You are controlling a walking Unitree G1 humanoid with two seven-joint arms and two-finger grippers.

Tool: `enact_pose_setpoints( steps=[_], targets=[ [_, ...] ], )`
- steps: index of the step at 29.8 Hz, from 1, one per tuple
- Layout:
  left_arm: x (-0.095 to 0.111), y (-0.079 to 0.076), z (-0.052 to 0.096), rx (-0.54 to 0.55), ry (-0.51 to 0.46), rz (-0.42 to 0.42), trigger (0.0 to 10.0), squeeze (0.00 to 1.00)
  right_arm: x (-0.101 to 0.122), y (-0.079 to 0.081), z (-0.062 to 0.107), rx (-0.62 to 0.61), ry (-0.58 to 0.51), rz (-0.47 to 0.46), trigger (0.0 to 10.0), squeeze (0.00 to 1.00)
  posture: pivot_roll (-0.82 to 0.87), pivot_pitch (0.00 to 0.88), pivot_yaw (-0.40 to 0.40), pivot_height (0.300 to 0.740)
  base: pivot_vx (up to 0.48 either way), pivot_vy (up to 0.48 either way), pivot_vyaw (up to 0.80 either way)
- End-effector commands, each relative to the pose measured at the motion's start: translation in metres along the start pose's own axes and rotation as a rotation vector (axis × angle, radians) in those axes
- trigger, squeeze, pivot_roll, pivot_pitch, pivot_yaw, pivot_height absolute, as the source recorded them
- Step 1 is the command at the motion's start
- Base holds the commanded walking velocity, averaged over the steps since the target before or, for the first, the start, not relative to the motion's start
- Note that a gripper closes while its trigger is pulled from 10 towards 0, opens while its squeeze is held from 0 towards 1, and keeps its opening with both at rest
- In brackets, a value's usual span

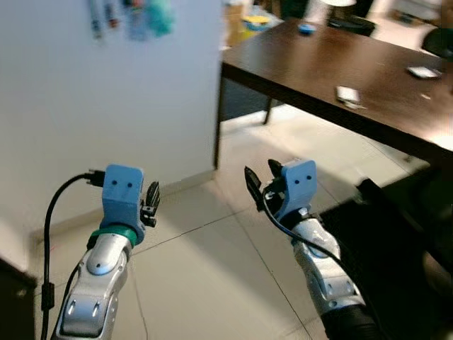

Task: Hang keys on a hook

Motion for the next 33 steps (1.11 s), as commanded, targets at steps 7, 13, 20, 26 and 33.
enact_pose_setpoints(
  steps=[7,13,20,26,33],
  targets=[
    [0.0005,-0.0029,-0.0021,-0.002,0.001,-0.014,10.0,0.0,0.0032,-0.0026,-0.0042,-0.005,-0.018,0.004,10.0,0.0,-0.04,0.069,0.051,0.74,0.0,0.0,-0.8],
    [0.0008,-0.0026,-0.0044,-0.007,0.0,-0.015,10.0,0.0,0.0045,-0.0028,-0.0068,-0.011,-0.027,0.012,10.0,0.0,-0.04,0.075,0.074,0.74,0.0,0.0,-0.8],
    [0.0003,-0.003,-0.0049,-0.007,-0.004,-0.016,10.0,0.0,0.0042,-0.0029,-0.007,-0.01,-0.028,0.014,10.0,0.0,-0.04,0.074,0.072,0.74,0.0,0.0,-0.8],
    [-0.0009,-0.0009,-0.0036,-0.002,-0.002,-0.02,10.0,0.0,0.0039,-0.0004,-0.0066,-0.005,-0.03,0.011,10.0,0.0,-0.04,0.061,0.059,0.74,0.0,0.0,-0.8],
    [-0.0038,-0.0007,-0.0027,0.013,0.001,-0.026,10.0,0.0,0.0003,0.001,-0.0052,0.012,-0.016,0.007,10.0,0.0,-0.04,0.051,0.033,0.74,0.0,0.0,-0.8]
  ],
)
Point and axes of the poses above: a point about 5 cm out from each wrist's last joint towards the gripper, its own z axis pointing back from the gripper into the wrist, its own x axis along the axis of the wrist's last joint, y = z × x, the point moved 1 cm from there along -z, pointing out of the wrist towards the gripper, and after that the axes turned 4 degrees about -z, right-handed, at the moved point
